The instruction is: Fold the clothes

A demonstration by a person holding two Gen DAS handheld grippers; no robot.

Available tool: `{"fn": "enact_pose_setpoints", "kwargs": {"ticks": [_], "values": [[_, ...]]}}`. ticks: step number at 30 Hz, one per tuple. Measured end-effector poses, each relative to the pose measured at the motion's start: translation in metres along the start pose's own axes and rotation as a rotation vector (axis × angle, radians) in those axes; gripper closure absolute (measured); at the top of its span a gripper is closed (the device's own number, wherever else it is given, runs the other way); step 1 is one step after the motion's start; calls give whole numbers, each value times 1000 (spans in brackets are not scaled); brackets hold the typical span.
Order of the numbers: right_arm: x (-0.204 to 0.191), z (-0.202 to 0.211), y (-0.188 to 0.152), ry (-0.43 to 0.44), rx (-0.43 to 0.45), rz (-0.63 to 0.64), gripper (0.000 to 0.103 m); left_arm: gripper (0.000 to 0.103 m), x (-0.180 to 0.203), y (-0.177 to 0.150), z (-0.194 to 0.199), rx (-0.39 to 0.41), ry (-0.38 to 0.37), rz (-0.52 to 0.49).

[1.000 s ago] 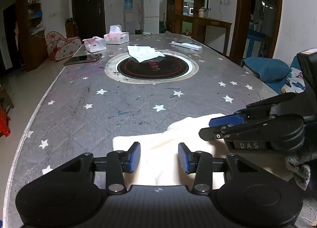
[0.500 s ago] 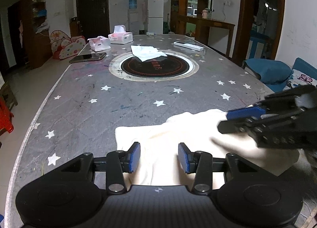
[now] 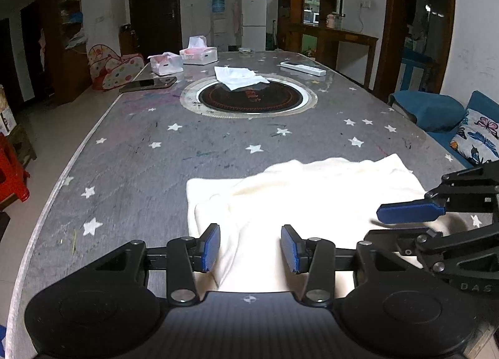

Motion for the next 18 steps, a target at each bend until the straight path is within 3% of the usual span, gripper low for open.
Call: {"fn": "enact_pose_setpoints", "kwargs": {"ticks": [10,18], "values": [[-5,-8,-15,-29,13,18,79,53,-5,-14,-6,-11,6,25],[23,18,-17,-49,36,-57,79,53,0,-6,10,37,-1,23]]}}
Point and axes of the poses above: each gripper's, at about its wrist camera, not at the fingertips, and z roughly against the way its jaws point, x to its right, y to its top, the point moved 9 cm from there along -z, roughly the way its jaws point, and after that the axes turned 15 degrees about -y, right-handed, at the moved point
